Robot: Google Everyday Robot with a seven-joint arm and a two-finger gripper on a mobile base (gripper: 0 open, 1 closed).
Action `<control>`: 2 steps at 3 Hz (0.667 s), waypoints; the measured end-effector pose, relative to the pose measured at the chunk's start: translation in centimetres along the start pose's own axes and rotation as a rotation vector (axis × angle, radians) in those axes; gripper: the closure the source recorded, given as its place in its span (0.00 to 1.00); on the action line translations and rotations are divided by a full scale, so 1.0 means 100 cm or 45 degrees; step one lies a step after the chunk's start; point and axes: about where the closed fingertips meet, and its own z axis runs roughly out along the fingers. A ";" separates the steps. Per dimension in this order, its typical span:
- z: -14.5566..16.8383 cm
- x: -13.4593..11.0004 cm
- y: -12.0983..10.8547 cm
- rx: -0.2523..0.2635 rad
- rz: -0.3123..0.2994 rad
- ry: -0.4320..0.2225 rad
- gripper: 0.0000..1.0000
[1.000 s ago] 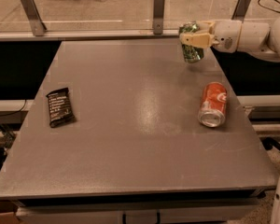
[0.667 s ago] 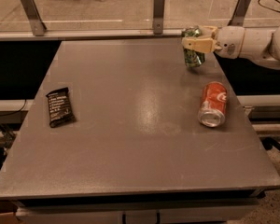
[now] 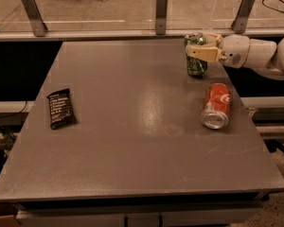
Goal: Place green can upright
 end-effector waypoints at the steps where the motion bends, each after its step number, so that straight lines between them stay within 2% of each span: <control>1: 0.001 0.003 0.005 -0.063 -0.049 -0.035 0.61; 2: 0.000 -0.001 0.005 -0.116 -0.111 -0.056 0.37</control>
Offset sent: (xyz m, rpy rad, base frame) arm -0.0012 -0.0121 0.0063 0.0005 -0.1565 0.1332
